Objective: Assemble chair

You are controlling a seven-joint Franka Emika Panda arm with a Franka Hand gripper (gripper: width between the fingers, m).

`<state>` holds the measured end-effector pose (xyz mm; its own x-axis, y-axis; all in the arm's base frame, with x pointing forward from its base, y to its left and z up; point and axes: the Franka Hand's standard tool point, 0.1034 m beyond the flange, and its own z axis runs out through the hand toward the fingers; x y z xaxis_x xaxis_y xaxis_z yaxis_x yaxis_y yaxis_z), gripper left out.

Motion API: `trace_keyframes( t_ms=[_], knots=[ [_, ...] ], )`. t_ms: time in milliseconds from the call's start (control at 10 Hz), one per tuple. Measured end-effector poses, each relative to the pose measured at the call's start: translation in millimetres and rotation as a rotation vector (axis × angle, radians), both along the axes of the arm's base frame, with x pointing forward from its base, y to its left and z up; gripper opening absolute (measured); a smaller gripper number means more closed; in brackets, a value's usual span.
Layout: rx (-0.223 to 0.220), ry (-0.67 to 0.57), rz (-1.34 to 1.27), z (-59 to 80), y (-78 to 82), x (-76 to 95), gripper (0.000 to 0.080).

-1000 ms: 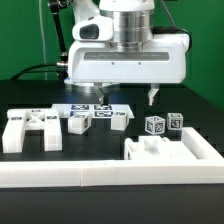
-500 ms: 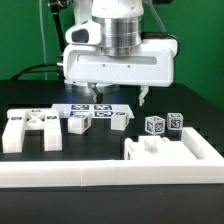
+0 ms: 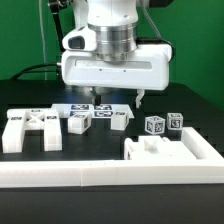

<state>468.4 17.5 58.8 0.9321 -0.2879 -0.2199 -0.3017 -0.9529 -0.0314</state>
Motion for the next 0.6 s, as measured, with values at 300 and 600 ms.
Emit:
trace_keyframes(
  t_ms=[300, 600],
  knots=[
    [0.059, 0.184, 0.024, -10.0, -10.4, -7.6, 0.0649],
    [0.116, 0.405, 0.03, -11.9, -11.0, -14.0, 0.0649]
  ],
)
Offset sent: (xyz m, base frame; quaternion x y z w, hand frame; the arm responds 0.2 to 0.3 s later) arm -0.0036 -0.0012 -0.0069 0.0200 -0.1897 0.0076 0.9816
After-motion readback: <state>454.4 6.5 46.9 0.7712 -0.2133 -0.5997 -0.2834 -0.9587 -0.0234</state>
